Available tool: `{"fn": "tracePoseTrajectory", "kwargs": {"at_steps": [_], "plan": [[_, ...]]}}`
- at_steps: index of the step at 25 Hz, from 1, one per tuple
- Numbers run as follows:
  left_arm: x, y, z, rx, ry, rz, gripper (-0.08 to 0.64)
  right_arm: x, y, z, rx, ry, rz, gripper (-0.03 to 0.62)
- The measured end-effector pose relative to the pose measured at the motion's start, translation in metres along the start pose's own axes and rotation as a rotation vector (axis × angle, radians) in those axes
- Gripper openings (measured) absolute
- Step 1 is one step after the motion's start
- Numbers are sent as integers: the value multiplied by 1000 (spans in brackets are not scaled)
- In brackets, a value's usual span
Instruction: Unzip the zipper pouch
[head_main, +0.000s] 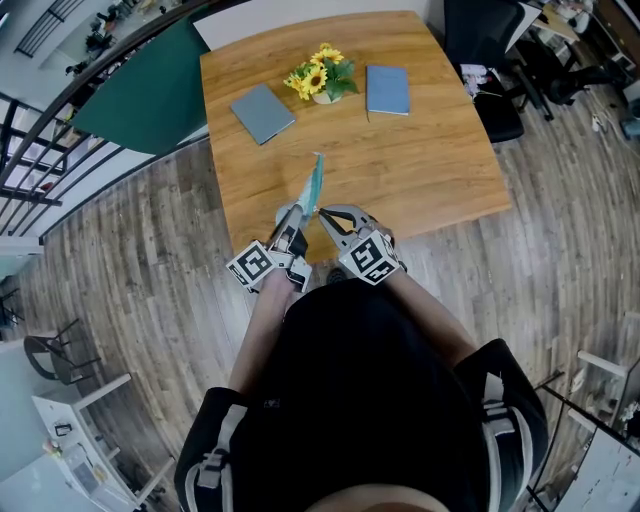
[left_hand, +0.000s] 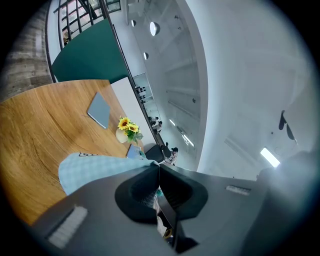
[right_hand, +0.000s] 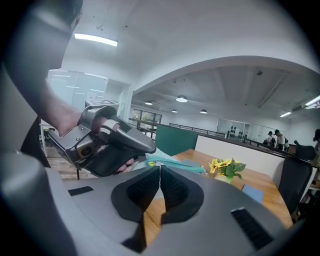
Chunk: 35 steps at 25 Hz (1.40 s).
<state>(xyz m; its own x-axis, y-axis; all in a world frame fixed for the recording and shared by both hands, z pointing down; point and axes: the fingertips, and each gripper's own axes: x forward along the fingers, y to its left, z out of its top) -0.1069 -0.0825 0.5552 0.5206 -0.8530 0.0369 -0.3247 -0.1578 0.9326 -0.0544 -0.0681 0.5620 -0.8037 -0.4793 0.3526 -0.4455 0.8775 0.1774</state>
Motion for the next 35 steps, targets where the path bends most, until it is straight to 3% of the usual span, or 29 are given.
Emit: {"fn": "tracePoseTrajectory", "kwargs": {"at_steps": [3,8,12,19,26,30,35], "plan": [[0,1,0,28,11,4,2,-1,-3,0,2,3,-19,8],[3,-4,-5,-14,15,-10,2,-2,-7,0,14,3,-42,9],[2,-2,-3,45,24,-4,2,0,-11,1,69,-26,-40,9],[3,-1,-3,58,30,-7,2,2,-13,2,98,-33,-51,9],[4,-4,-5,-55,26,-18,2,4,-17,5,137,-37,-65,9],[5,-3,-2,46,43,-29,2,4,-19,3,143,-30,-79,8],[3,-4,-4,57,58,-23,2,4,-20,4,136,-24,-90,9]]}}
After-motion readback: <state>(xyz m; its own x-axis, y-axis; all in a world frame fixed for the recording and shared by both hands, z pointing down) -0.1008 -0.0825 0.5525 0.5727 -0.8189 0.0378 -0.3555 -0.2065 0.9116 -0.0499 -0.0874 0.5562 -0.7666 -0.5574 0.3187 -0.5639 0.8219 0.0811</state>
